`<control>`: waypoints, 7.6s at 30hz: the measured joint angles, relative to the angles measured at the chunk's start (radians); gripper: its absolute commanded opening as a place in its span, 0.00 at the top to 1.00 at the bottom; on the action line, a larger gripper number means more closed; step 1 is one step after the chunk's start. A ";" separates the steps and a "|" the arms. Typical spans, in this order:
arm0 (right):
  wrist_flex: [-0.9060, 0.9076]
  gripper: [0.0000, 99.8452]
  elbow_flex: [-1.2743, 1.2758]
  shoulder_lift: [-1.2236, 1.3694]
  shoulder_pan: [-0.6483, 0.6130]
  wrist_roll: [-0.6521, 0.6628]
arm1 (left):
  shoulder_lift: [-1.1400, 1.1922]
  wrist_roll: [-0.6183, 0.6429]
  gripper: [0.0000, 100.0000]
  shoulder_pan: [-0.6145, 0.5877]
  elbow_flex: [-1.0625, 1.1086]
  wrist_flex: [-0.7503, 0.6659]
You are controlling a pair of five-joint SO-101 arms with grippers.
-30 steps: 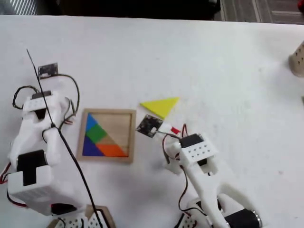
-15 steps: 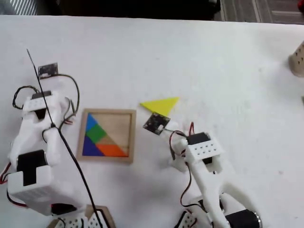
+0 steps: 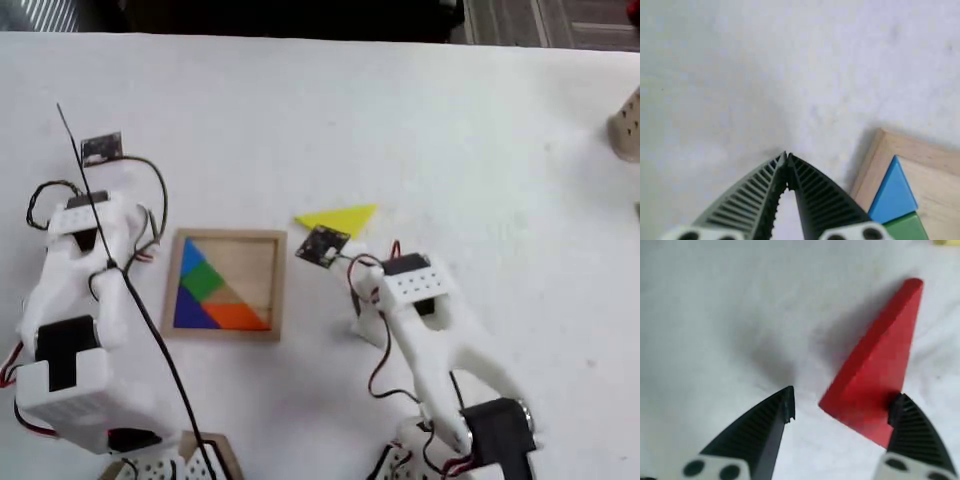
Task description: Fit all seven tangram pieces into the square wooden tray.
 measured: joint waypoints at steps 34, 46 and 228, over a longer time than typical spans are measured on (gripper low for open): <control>0.026 0.98 -0.071 -0.087 0.186 -0.236 | 0.000 0.000 0.97 -0.009 0.000 0.006; 0.210 0.98 -0.292 -0.106 -0.109 -0.377 | -0.137 0.000 0.97 -0.041 0.118 -0.055; -0.083 0.98 0.071 -0.086 0.106 -0.204 | -0.350 -0.068 0.98 0.651 0.264 -0.066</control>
